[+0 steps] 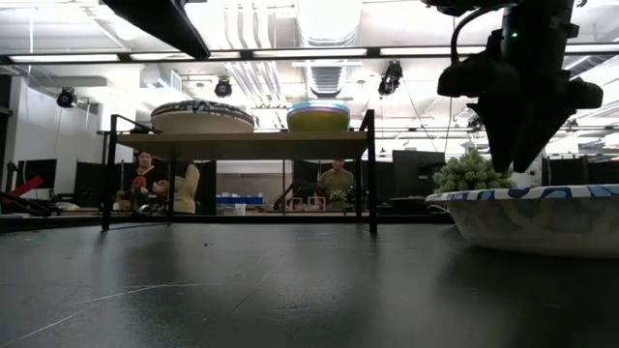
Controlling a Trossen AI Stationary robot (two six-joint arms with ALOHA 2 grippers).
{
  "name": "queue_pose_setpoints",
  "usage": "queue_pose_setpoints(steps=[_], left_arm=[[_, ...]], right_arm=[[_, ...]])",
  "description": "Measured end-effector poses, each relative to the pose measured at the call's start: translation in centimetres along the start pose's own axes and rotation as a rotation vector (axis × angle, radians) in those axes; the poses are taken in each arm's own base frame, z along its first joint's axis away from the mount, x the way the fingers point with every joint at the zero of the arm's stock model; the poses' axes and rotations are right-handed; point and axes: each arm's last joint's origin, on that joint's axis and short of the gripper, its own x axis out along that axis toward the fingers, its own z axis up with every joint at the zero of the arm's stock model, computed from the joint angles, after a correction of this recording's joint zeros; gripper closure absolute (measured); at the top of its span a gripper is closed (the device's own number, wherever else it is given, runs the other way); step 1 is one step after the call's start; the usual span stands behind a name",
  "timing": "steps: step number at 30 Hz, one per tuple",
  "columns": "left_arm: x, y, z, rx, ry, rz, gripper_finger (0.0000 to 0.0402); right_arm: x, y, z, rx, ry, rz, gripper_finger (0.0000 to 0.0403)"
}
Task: Place and stack bowls onto a shelf
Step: Stack the orange bowl on top of the blue bowl on the shelf
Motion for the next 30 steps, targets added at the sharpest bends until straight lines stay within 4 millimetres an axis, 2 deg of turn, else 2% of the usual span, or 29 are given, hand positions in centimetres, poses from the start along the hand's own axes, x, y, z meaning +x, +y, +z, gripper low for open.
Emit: queue_pose_setpoints(steps=[4, 7, 12, 22, 26, 30], left_arm=[[0.2, -0.1, -0.3, 0.008, 0.009, 0.002, 0.0365], [0.3, -0.1, -0.5, 0.013, 0.015, 0.004, 0.0365], [0.3, -0.1, -0.5, 0.011, 0.014, 0.004, 0.0365], [0.3, 0.0, -0.5, 0.006, 0.003, 0.045, 0.0365], [0.3, 0.0, -0.5, 0.007, 0.001, 0.051, 0.0365], [0.3, 0.0, -0.4, 0.007, -0.001, 0.052, 0.0365]], right_arm=[[0.0, 0.0, 0.0, 0.033, 0.003, -0.004, 0.0221], [0.0, -0.6, -0.1, 0.051, 0.015, -0.062, 0.0204], [-0.4, -2.4, -0.4, 0.117, 0.047, -0.247, 0.02], [2.2, -2.4, -1.0, 0.132, 0.04, -0.231, 0.02], [3.5, -2.8, -1.4, 0.136, 0.039, -0.256, 0.0227], [4.3, -2.9, -1.5, 0.143, 0.037, -0.252, 0.0298]])
